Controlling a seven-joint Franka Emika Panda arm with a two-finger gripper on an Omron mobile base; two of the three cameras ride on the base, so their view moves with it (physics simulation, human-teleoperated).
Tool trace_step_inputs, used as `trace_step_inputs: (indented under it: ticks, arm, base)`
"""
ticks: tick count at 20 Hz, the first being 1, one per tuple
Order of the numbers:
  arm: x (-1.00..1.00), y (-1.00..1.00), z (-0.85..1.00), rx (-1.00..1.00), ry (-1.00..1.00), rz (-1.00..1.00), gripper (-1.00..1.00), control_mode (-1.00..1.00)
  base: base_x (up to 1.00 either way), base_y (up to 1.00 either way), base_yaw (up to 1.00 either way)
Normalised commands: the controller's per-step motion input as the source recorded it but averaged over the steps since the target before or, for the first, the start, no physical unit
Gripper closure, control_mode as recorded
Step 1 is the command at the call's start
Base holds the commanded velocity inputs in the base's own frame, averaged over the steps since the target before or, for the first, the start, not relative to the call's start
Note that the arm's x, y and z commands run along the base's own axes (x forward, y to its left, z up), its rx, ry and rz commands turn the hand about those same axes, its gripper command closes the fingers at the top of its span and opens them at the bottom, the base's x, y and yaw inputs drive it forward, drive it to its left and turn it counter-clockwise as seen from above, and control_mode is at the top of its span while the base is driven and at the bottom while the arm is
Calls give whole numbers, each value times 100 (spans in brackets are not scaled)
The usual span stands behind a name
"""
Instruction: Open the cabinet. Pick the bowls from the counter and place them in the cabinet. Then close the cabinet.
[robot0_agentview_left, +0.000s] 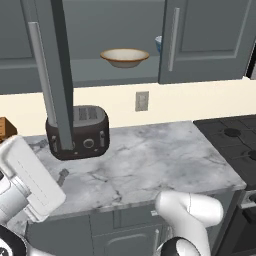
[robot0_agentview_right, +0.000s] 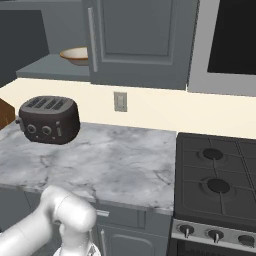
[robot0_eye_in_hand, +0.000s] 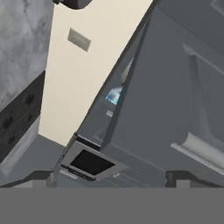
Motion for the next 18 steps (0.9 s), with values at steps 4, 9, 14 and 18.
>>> trace_step_inputs:
  ticks: [4,9,14,18]
  arm:
    - [44,43,-2,1,6,0,-100,-100]
    - [40,34,0,2,3,0,-100,-100]
    - [46,19,0,4,0,0,-100,-100]
    - [27,-3,1,2,0,-5,-100,-100]
  base:
    - [0,0,0]
    - [0,0,0]
    - [0,0,0]
    - [0,0,0]
